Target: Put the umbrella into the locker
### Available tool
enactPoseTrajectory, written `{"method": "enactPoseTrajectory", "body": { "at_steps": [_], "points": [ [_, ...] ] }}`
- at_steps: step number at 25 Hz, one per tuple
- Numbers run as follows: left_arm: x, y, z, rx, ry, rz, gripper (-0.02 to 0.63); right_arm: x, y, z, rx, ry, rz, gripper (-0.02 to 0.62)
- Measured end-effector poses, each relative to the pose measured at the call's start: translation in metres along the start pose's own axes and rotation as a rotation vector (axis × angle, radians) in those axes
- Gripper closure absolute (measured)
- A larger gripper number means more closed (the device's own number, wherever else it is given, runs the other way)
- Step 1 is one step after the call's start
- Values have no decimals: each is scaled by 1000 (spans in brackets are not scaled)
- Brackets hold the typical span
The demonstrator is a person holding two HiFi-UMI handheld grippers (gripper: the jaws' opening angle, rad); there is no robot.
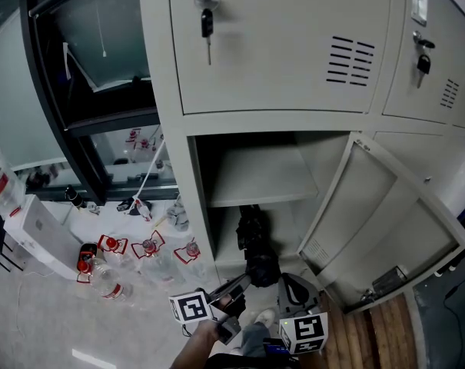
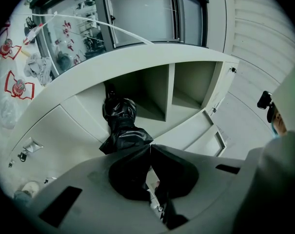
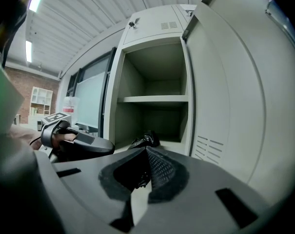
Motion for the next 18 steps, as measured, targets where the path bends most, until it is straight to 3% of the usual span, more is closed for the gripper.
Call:
{"method": "enactPoseTrajectory", "body": {
  "at_steps": [18],
  "points": [
    [0,1,-2,-18,-16,27,591,-3,-3,2,-8,6,-1,595]
  ]
}}
Point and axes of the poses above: the fingertips, and each gripper's own axes: z backward along the fingers, y to its left, x out of its top, the point moved 5 cm from there along z, backward along the fingers, and after that the axes turned 7 degrees about -x, right-handed, at the moved point
